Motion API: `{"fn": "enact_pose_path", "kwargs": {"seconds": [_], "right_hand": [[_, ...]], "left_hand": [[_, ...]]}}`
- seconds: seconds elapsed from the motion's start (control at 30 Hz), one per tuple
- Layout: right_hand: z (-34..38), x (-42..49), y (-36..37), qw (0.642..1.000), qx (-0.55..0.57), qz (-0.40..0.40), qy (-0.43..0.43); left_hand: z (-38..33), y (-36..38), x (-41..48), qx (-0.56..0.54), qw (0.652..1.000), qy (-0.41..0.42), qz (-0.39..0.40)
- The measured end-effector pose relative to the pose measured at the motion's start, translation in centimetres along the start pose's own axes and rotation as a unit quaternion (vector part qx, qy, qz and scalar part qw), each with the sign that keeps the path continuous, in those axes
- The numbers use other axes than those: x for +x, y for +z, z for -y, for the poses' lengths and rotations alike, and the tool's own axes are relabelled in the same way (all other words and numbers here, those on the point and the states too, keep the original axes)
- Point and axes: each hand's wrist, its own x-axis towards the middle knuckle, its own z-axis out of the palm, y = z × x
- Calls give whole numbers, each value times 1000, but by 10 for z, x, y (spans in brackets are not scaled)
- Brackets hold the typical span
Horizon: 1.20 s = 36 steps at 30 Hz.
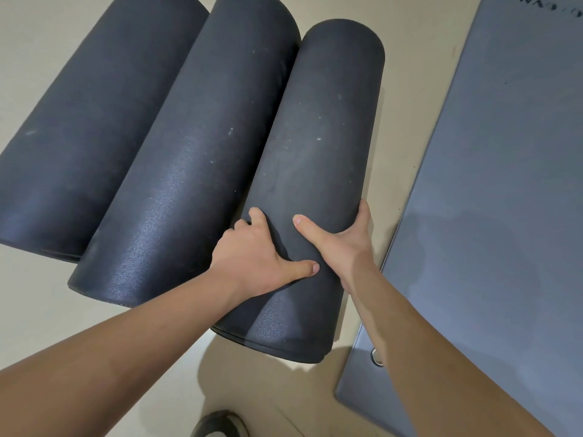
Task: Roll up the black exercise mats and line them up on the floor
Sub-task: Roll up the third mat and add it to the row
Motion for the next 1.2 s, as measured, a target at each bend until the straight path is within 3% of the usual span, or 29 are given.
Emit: {"fn": "enact_pose_path", "kwargs": {"seconds": [0.23,0.33,0.43,0.53,0.67,0.8,1.03,1.2], "right_hand": [[15,-5,-15,1000,1,9,7],[12,-10,-21,1000,8,15,12],[10,-12,-30,999,37,23,19],[9,-12,-42,996,70,50,32],[1,-7,-50,977,143,134,79],[-10,-17,-41,964,128,194,132],[6,-28,-45,982,107,109,111],[11,-37,-36,986,105,84,103]], "left_hand": [[2,-20,-9,18,999,31,-2],[6,-24,-16,58,995,63,-53],[6,-26,-22,24,993,93,-73],[-2,-18,-23,-8,998,69,-13],[-4,-15,-20,-37,999,15,5],[-5,-16,-21,-55,998,-5,9],[5,-16,-22,-247,964,10,99],[-1,-23,-30,-69,995,73,-4]]}}
